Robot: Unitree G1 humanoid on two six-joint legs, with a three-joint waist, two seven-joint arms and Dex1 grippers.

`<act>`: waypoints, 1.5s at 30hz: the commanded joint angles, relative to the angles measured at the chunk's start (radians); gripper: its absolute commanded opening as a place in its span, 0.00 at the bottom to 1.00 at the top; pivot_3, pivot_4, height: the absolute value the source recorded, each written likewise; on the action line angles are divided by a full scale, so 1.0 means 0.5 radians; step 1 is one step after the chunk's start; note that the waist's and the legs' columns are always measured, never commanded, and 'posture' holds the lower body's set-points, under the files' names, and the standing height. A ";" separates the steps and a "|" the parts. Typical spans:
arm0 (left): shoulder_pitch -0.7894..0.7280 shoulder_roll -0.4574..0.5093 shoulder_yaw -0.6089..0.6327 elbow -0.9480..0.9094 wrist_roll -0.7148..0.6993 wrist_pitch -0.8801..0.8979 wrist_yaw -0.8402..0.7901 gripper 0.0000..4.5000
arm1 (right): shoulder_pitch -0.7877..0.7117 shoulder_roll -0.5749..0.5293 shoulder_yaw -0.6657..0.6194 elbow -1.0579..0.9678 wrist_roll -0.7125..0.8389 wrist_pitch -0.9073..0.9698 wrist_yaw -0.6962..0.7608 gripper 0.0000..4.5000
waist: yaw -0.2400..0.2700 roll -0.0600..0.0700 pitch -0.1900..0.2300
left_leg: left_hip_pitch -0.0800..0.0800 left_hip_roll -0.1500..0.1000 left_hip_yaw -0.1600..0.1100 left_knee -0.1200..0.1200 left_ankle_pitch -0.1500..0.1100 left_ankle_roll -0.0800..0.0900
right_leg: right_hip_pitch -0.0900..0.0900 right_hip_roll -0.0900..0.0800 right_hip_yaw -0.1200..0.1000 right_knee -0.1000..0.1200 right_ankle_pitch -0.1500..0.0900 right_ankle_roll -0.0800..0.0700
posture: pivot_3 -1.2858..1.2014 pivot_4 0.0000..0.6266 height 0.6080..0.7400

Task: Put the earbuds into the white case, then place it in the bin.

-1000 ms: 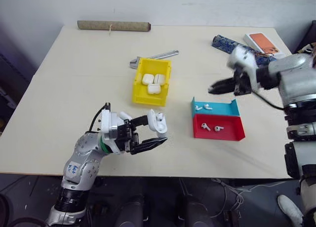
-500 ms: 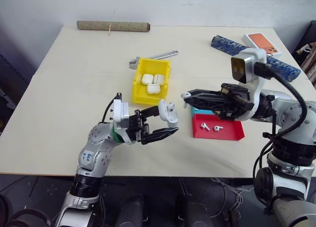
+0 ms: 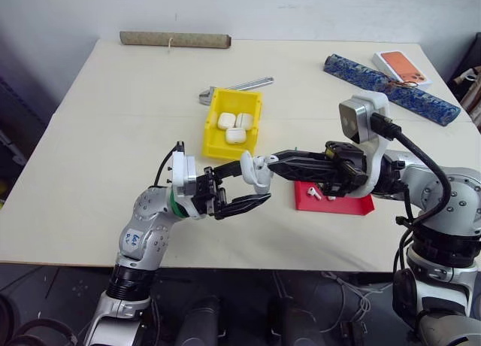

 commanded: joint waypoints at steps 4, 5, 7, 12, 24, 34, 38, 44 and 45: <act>0.001 -0.018 -0.013 -0.041 0.020 -0.031 0.012 0.61 | 0.007 -0.034 0.063 -0.058 0.093 -0.067 -0.048 0.09 | -0.001 0.000 0.000 | 0.000 0.000 0.000 0.000 0.000 0.000 | 0.000 -0.001 0.000 0.000 0.000 0.000 | 0.52 0.24 1.00; 0.001 -0.023 -0.012 -0.043 0.019 -0.031 0.017 0.61 | 0.019 -0.040 0.079 -0.066 0.086 -0.079 -0.050 0.09 | -0.002 0.000 0.000 | 0.000 0.000 0.000 0.000 0.000 0.000 | 0.000 -0.001 0.000 0.000 0.000 0.000 | 0.52 0.24 1.00; -0.001 -0.035 -0.004 -0.048 0.013 -0.026 0.037 0.61 | 0.040 -0.053 0.109 -0.078 0.066 -0.109 -0.053 0.09 | 0.001 0.000 0.000 | 0.000 0.000 0.000 0.000 0.000 0.000 | 0.000 -0.004 0.000 0.000 0.000 0.000 | 0.52 0.24 1.00; -0.003 -0.042 0.001 -0.059 0.003 -0.020 0.043 0.61 | 0.074 -0.084 0.172 -0.083 0.007 -0.216 -0.044 0.09 | 0.000 0.000 0.000 | 0.000 0.000 0.000 0.000 0.000 0.000 | 0.000 -0.007 -0.001 -0.001 0.000 0.000 | 0.52 0.24 1.00; -0.027 -0.052 0.017 -0.067 -0.019 -0.005 0.066 0.61 | 0.134 -0.225 0.286 -0.091 -0.102 -0.447 0.084 0.68 | 0.001 0.000 0.000 | 0.000 0.000 0.000 -0.001 0.000 0.000 | 0.000 -0.009 -0.001 -0.001 0.000 0.000 | 0.52 0.24 1.00; 0.039 0.051 0.058 -0.169 -0.035 0.126 0.126 0.61 | 0.254 -0.701 -0.079 0.008 0.373 -0.134 0.098 1.00 | 0.023 -0.003 0.001 | -0.001 -0.001 -0.002 -0.001 -0.001 0.003 | 0.002 -0.013 -0.003 -0.006 0.000 0.000 | 0.52 0.24 1.00; -0.001 0.320 -0.063 -0.226 0.257 0.246 0.158 0.61 | 0.210 -0.705 0.090 -0.025 -0.195 -0.704 0.225 0.87 | 0.004 -0.003 0.001 | -0.001 0.000 0.001 -0.002 -0.001 0.003 | 0.001 -0.012 -0.002 -0.009 0.000 0.000 | 0.52 0.24 1.00; -0.134 0.461 -0.204 -0.220 0.474 0.388 0.243 0.61 | 0.029 -0.615 0.441 -0.027 -0.674 -1.127 0.366 0.42 | 0.006 -0.005 0.002 | 0.000 0.000 0.004 -0.005 0.000 0.001 | -0.002 -0.003 0.000 -0.003 0.000 0.000 | 0.52 0.24 1.00; -0.158 0.459 -0.229 -0.227 0.491 0.426 0.253 0.61 | -0.011 -0.570 0.524 -0.060 -0.730 -1.153 0.351 0.34 | 0.008 -0.005 0.002 | -0.001 0.000 0.002 -0.005 0.000 0.001 | -0.002 -0.004 -0.001 -0.003 0.000 0.000 | 0.52 0.24 1.00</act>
